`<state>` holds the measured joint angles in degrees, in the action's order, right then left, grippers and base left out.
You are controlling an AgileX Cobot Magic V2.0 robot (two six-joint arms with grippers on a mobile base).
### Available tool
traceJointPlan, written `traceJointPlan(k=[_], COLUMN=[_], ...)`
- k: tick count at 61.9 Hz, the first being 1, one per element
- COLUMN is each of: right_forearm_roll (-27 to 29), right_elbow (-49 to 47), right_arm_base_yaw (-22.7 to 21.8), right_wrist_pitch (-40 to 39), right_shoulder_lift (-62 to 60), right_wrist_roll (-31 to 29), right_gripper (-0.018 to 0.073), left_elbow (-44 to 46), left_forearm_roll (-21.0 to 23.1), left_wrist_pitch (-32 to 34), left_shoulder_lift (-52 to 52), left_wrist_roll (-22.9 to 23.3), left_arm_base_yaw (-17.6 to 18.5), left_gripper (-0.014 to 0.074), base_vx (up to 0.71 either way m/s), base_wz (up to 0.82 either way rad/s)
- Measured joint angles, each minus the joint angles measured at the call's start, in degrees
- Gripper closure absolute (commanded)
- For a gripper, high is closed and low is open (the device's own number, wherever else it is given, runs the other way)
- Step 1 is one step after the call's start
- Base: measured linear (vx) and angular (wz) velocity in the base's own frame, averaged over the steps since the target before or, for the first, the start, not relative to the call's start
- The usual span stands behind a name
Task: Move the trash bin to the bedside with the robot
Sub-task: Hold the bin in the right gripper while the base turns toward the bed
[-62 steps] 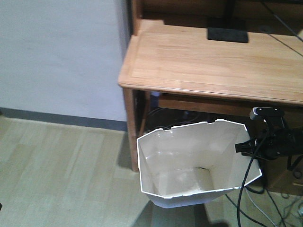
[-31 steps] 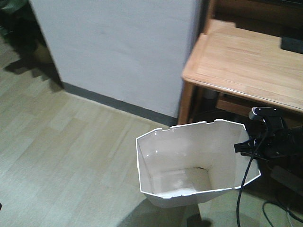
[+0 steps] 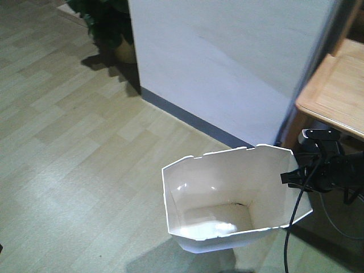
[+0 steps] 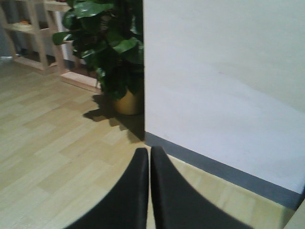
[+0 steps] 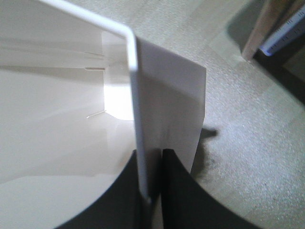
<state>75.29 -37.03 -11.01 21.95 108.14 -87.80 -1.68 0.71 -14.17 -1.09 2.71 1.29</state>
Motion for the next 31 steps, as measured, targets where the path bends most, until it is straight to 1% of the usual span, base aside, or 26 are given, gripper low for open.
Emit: traceJointPlan(k=[18, 31], right_forearm_roll=[0.0, 0.0], right_elbow=[0.0, 0.0], right_arm_base_yaw=[0.0, 0.0], right_wrist_pitch=[-0.8, -1.2], right_shoulder_lift=[0.0, 0.0], right_wrist_roll=[-0.1, -0.1], right_gripper=[0.0566, 0.0566], left_elbow=[0.0, 0.0], left_forearm_roll=[0.0, 0.0], left_wrist_pitch=[0.0, 0.0], left_shoulder_lift=[0.0, 0.0], left_wrist_roll=[0.0, 0.0], left_arm_base_yaw=[0.0, 0.0], left_gripper=[0.0602, 0.0602], base_vx=[0.07, 0.11], base_wz=[0.45, 0.62])
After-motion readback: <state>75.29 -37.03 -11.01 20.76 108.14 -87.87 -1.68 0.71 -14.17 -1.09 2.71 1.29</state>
